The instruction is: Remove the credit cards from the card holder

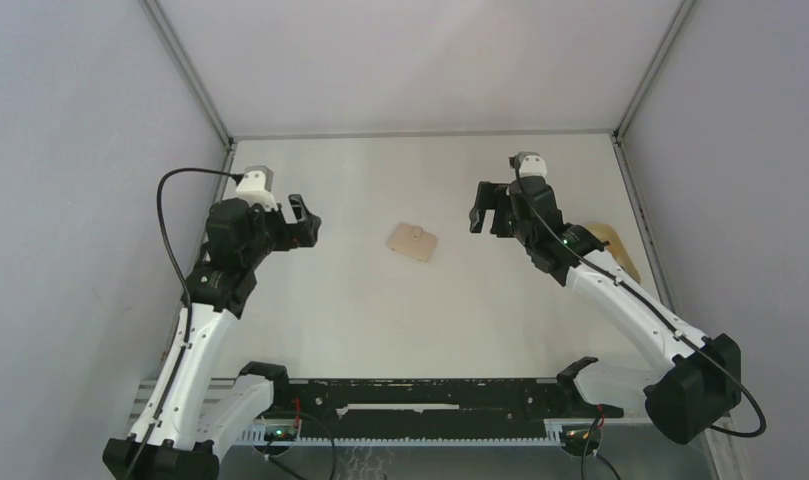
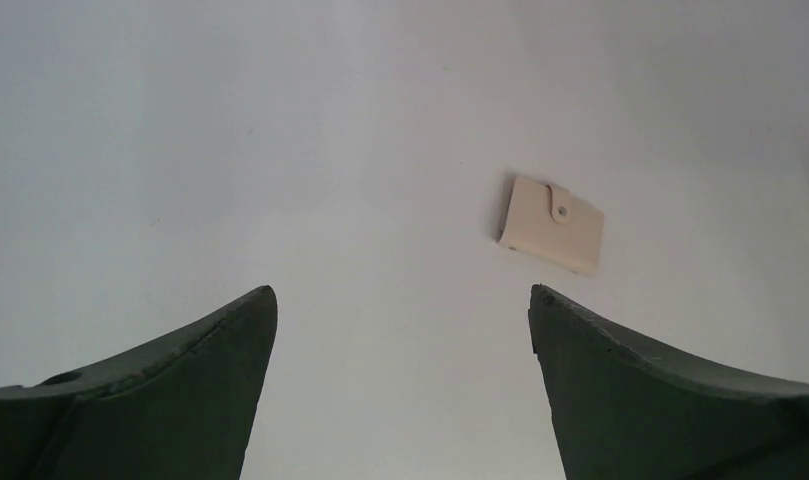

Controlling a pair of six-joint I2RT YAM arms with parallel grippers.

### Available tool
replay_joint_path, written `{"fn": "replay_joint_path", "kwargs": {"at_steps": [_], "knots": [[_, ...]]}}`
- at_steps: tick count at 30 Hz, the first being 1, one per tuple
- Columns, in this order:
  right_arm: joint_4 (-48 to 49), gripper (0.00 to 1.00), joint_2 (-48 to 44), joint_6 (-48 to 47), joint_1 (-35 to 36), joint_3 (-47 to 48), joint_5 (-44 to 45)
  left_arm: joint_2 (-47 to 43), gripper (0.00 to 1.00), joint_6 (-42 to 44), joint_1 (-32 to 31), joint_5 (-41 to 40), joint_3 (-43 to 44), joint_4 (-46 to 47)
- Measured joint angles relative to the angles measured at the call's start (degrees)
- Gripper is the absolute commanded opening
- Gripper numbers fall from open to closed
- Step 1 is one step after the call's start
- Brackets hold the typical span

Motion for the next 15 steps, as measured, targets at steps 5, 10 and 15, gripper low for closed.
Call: {"fn": "replay_joint_path", "kwargs": {"at_steps": [5,10,15], "knots": [[0.09,1.00,-0.35,-0.79,1.60,0.00,3.17,1.27,1.00,1.57,-0.02,6.93,2.47,-3.10],[0.33,1.00,-1.11,0.46,0.83,0.00,4.31,-5.92,1.00,1.92,-1.05,12.96,2.21,-1.92],[-0.50,0.99,4.42,8.11,-1.27,2.56,1.60,-7.41,1.00,2.32,-1.07,12.85,2.40,-0.09]]}}
